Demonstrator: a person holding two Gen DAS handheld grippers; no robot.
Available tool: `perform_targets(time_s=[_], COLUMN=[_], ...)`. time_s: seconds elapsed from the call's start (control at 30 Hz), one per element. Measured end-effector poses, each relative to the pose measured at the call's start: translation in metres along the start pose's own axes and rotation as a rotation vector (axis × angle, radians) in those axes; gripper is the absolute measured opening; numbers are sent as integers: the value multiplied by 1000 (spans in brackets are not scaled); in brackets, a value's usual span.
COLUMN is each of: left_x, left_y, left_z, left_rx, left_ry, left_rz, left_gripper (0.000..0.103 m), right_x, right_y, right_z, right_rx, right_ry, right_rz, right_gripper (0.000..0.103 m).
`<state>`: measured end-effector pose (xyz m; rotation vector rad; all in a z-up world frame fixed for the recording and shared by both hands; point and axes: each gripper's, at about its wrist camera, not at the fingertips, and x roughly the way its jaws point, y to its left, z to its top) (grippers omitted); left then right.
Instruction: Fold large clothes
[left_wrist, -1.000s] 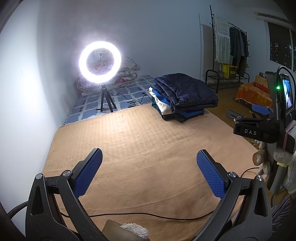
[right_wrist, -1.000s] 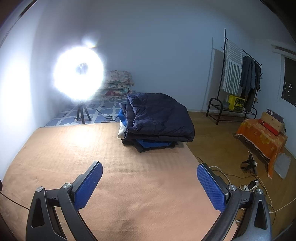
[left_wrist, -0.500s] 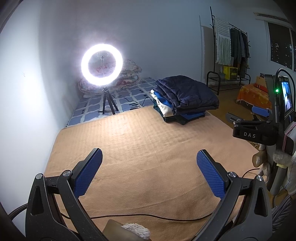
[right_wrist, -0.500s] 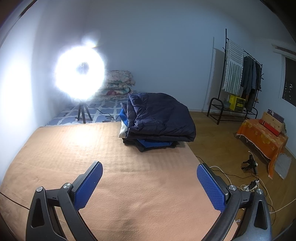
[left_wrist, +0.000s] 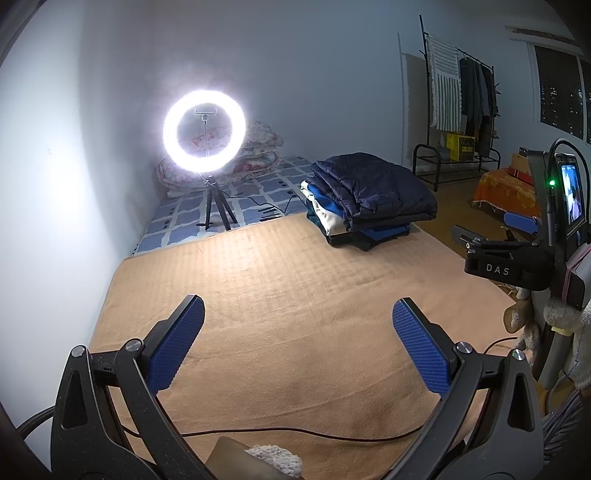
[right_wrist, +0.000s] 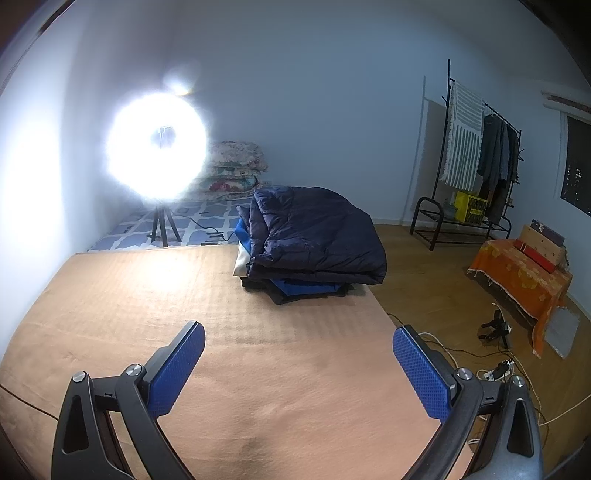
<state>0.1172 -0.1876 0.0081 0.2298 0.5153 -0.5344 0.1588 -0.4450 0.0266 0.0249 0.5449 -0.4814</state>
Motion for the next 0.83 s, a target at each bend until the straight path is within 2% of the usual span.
perform_targets(time_s=[0.57, 0.83], left_x=[-8, -10], left_y=[-3, -5], left_z=[-1, 0], left_rx=[-10, -3], left_ry=[-34, -71], left_rz=[8, 33], left_gripper=[103, 103], right_x=[0, 1], right_y=[-7, -8], right_z=[-1, -1], right_rx=[-3, -7], right_ry=[2, 3], right_rz=[-3, -3], right_gripper=[103, 103])
